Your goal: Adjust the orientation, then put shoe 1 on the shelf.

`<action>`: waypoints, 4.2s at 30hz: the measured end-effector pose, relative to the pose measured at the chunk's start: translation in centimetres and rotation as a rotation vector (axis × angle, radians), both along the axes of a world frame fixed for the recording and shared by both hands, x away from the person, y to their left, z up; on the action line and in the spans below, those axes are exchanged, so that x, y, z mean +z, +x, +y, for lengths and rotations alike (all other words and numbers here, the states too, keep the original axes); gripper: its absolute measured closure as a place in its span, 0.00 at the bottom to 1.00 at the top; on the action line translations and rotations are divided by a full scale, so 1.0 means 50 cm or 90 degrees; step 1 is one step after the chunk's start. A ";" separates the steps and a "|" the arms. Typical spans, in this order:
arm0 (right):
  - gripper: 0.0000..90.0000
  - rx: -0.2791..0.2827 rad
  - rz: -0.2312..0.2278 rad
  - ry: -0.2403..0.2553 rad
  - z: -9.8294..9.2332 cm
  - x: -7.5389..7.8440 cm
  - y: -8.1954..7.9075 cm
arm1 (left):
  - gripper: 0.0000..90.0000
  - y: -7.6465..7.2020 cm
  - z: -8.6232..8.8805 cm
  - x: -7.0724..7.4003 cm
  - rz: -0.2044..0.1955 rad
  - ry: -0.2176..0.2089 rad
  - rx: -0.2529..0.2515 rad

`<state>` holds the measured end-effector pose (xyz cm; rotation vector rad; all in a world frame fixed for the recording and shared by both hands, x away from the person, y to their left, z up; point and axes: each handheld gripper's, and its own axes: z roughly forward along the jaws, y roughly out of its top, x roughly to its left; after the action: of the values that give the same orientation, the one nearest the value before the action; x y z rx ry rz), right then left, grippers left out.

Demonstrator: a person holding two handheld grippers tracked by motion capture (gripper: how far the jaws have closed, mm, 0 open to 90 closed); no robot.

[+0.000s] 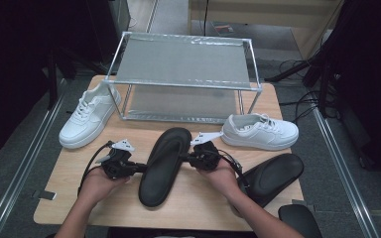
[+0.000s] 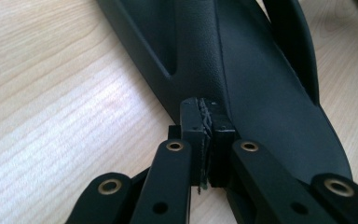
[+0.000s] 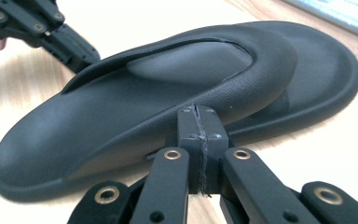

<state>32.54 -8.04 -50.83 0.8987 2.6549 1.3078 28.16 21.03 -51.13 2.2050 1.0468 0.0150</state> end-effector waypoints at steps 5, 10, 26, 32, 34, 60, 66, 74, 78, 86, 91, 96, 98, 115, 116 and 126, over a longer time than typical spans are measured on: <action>1.00 -0.009 0.011 0.013 0.013 -0.002 0.006 | 0.98 -0.010 0.003 0.002 0.007 0.001 0.021; 1.00 -0.006 0.029 0.030 0.019 -0.005 0.017 | 0.98 -0.021 0.004 0.008 -0.010 -0.007 0.027; 0.68 0.019 -0.019 0.021 -0.026 0.022 0.013 | 0.62 -0.014 0.001 0.019 -0.041 -0.051 0.038; 0.58 0.029 -0.038 0.023 -0.050 0.031 0.001 | 0.43 -0.001 0.001 0.023 -0.053 -0.060 0.049; 0.57 0.029 -0.030 0.021 -0.058 0.033 -0.003 | 0.41 0.006 0.001 0.025 -0.053 -0.064 0.043; 0.69 -0.057 -0.033 0.017 -0.257 0.083 -0.062 | 0.40 0.052 -0.024 0.037 -0.056 -0.044 0.005; 0.74 -0.074 -0.044 0.007 -0.308 0.082 -0.062 | 0.40 0.054 -0.021 0.036 -0.054 -0.039 0.007; 0.79 -0.103 -0.017 0.021 -0.368 0.071 -0.046 | 0.40 0.056 -0.022 0.034 -0.052 -0.038 0.009; 0.83 -0.114 -0.020 0.016 -0.380 0.070 -0.055 | 0.40 0.061 -0.022 0.032 -0.047 -0.033 0.012; 1.00 -0.137 0.002 -0.002 -0.407 0.066 -0.081 | 0.41 0.066 -0.026 0.032 -0.060 -0.043 0.011; 1.00 -0.148 0.014 -0.025 -0.433 0.055 -0.098 | 0.42 0.074 -0.032 0.041 -0.078 -0.042 0.011; 1.00 -0.162 0.020 -0.014 -0.457 0.051 -0.115 | 0.42 0.084 -0.037 0.042 -0.079 -0.038 0.007; 1.00 -0.166 0.019 -0.022 -0.463 0.049 -0.122 | 0.42 0.086 -0.038 0.041 -0.085 -0.048 0.009; 1.00 -0.137 0.035 -0.047 -0.446 0.034 -0.130 | 0.42 0.095 -0.041 0.043 -0.077 -0.045 0.011; 1.00 -0.137 0.036 -0.047 -0.444 0.034 -0.129 | 0.42 0.093 -0.039 0.042 -0.079 -0.045 0.013; 1.00 -0.124 0.036 -0.047 -0.422 0.035 -0.108 | 0.42 0.078 -0.023 0.039 -0.073 -0.038 0.023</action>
<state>27.16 -29.14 -49.09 1.1662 2.5576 1.1510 32.06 19.88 -49.17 2.1058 1.0109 0.1228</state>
